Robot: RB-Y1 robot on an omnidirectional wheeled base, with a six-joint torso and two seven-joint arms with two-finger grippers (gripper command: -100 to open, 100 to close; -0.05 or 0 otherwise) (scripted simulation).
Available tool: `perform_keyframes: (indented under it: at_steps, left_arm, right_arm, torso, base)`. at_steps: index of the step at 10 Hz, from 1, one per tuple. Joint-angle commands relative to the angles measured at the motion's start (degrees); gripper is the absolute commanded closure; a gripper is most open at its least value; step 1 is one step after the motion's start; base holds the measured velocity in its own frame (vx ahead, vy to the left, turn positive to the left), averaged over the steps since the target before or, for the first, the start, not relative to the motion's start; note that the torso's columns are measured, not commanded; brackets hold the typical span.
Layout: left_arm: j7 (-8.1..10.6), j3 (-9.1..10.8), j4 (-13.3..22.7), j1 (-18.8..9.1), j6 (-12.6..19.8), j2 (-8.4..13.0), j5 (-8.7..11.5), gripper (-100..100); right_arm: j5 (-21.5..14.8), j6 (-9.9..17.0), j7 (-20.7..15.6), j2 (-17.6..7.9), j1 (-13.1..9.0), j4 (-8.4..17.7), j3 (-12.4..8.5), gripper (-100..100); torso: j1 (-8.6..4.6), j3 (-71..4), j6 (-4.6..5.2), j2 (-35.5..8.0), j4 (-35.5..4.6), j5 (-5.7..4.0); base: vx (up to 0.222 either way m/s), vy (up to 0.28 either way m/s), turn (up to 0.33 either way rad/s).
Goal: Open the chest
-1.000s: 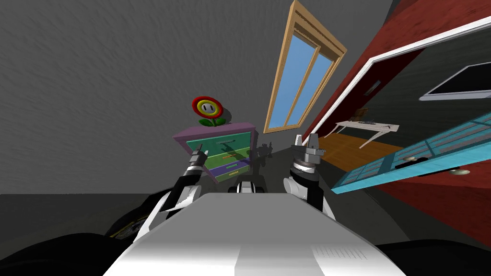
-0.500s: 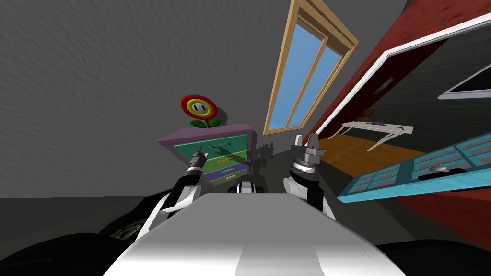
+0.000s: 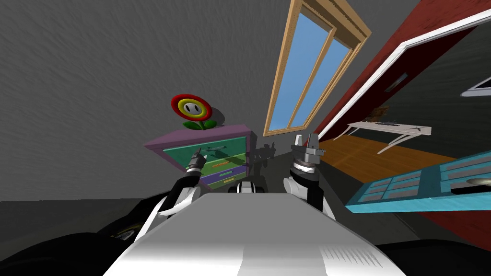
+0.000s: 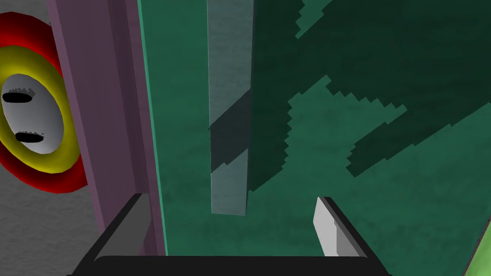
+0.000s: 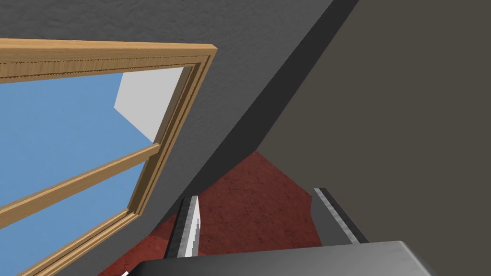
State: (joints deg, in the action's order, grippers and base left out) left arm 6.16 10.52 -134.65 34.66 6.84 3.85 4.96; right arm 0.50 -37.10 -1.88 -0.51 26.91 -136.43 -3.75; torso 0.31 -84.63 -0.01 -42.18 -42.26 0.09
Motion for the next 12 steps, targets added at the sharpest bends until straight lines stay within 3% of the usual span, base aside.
perform_keyframes:
  at_steps: [1, 3, 12]
  left_arm:
    - [-0.13, 0.29, 1.72, -0.97, -0.70, -0.30, -0.18, 100]
    - [-0.04, -0.62, -0.40, 0.88, -1.73, 0.36, 0.07, 100]
    - [0.24, -8.61, -7.83, 16.59, -9.44, 5.30, 1.86, 100]
  right_arm:
    - [0.00, 0.00, 0.00, 0.00, -0.01, 0.00, 0.00, 0]
    - [0.00, 0.01, 0.00, 0.01, -0.03, 0.01, 0.01, 0]
    - [0.00, 0.00, 0.00, 0.01, -0.02, 0.00, 0.01, 0]
  torso:
    - [-0.22, 0.10, 0.02, -0.20, -0.04, -0.06]
    - [-0.24, 0.26, 0.04, -0.20, 0.19, 0.17]
    - [-0.14, 0.05, -0.10, -0.08, 0.01, -0.03]
  base:
    - [-0.100, -0.012, -0.076]
    - [-0.031, -0.003, 0.028]
    - [0.015, -0.016, 0.145]
